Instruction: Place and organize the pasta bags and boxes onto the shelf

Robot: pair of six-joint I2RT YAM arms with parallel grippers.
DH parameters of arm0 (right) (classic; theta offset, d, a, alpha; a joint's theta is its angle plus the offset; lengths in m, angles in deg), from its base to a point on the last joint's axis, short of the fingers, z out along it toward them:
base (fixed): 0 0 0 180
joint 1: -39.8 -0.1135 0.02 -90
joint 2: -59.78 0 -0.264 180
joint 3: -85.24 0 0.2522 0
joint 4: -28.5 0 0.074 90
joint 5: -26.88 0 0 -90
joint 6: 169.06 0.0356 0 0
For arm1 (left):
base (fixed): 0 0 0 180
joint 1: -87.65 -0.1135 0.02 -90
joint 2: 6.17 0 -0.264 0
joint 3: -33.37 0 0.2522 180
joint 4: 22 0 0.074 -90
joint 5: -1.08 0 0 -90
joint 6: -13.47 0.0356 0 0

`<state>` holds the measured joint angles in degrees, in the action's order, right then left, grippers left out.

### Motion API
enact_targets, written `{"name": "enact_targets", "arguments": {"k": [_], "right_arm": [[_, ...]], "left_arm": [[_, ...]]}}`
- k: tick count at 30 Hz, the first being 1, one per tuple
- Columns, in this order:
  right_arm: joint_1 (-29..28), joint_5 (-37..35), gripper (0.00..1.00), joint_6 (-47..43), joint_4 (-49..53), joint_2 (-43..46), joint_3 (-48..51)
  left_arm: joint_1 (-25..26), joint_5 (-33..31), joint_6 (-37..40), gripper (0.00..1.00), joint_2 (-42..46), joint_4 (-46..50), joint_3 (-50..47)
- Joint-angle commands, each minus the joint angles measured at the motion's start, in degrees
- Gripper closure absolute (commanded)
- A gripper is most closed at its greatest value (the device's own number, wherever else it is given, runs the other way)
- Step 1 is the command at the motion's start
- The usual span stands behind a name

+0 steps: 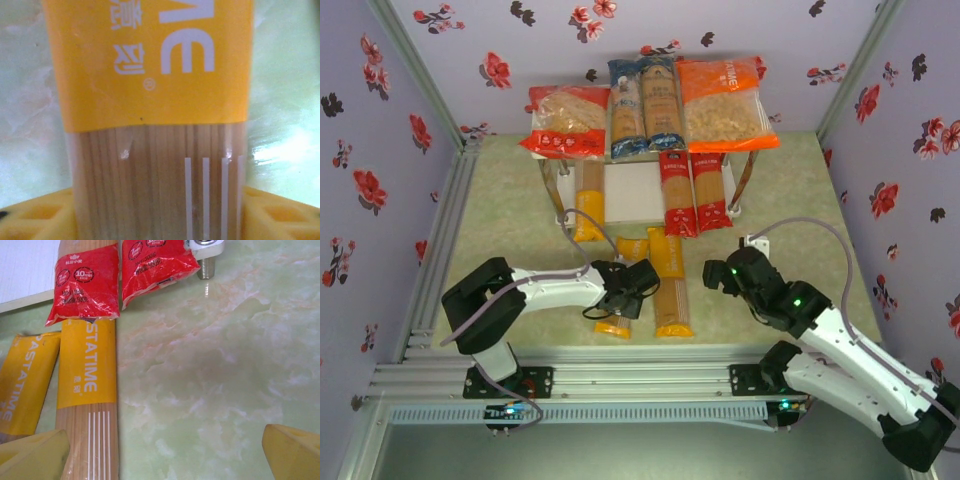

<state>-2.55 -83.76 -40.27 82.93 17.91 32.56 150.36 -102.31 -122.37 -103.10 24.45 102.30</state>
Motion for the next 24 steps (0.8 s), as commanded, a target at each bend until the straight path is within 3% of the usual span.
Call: {"name": "enact_targets", "arguments": {"k": [1, 4, 8, 24], "right_arm": [[0.34, -1.77, 0.01, 1.47, 1.30, 0.49, -0.30], [0.34, -1.51, 0.01, 1.69, 1.09, 0.21, -0.42], [0.37, -1.11, 0.01, 1.99, 0.98, 0.10, -0.68], [0.37, -1.51, 0.01, 2.61, 1.81, 0.04, -1.82]], "left_arm": [[0.16, 3.22, 1.91, 0.50, 0.38, 2.87, -0.36], [0.17, 4.40, 2.06, 0.82, 1.61, 2.73, -1.18], [0.04, 6.03, 2.67, 0.99, 3.08, 2.64, -1.74], [-1.06, 11.48, 2.03, 1.00, 20.18, 6.90, 0.68]]}}
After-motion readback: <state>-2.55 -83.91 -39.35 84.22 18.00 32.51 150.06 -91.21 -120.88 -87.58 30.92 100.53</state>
